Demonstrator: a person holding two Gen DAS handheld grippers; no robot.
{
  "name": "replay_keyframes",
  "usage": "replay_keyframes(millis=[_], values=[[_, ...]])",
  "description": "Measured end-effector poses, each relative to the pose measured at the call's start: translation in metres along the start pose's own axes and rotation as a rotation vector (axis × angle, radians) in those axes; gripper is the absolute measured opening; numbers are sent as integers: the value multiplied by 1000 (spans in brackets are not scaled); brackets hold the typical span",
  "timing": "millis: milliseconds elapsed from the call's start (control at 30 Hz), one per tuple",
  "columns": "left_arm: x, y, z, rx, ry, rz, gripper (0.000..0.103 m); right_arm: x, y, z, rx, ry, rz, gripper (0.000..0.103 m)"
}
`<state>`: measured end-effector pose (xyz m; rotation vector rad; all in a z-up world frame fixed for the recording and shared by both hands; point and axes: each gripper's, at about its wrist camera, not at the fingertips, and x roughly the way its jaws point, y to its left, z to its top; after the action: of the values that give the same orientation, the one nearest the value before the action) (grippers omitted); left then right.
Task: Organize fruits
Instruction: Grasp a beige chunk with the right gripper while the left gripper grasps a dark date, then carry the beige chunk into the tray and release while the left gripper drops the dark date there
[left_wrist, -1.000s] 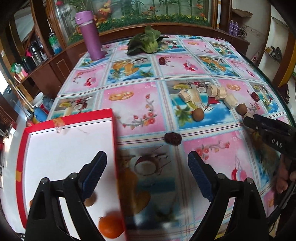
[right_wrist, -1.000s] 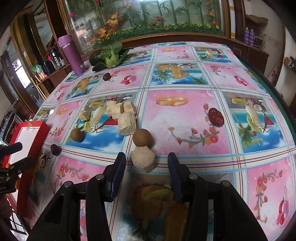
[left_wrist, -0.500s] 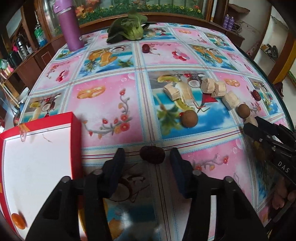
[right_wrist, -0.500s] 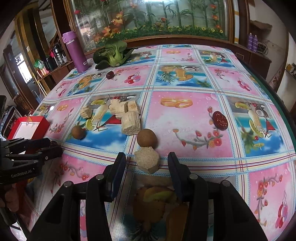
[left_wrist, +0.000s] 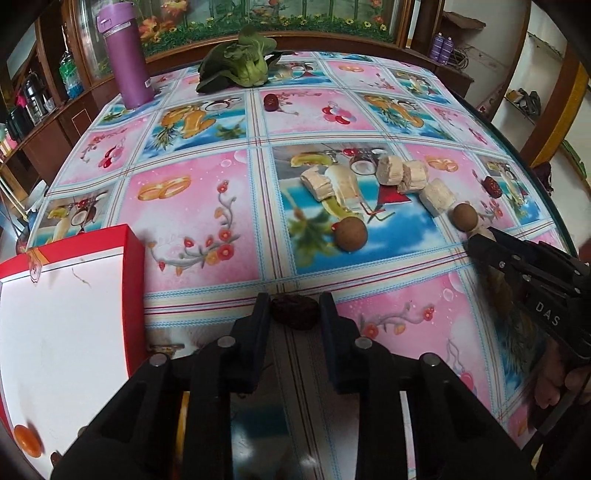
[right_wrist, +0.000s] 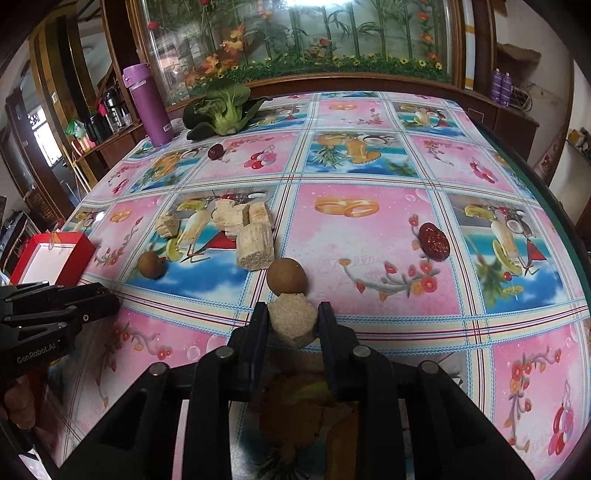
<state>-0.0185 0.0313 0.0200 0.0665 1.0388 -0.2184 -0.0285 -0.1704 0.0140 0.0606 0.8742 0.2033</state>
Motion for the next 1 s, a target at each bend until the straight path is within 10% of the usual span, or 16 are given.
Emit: replay_keyframes(millis=[1000], values=[[-83, 19, -43, -81, -120, -72, 28, -27, -3, 0, 90, -148, 3, 26]])
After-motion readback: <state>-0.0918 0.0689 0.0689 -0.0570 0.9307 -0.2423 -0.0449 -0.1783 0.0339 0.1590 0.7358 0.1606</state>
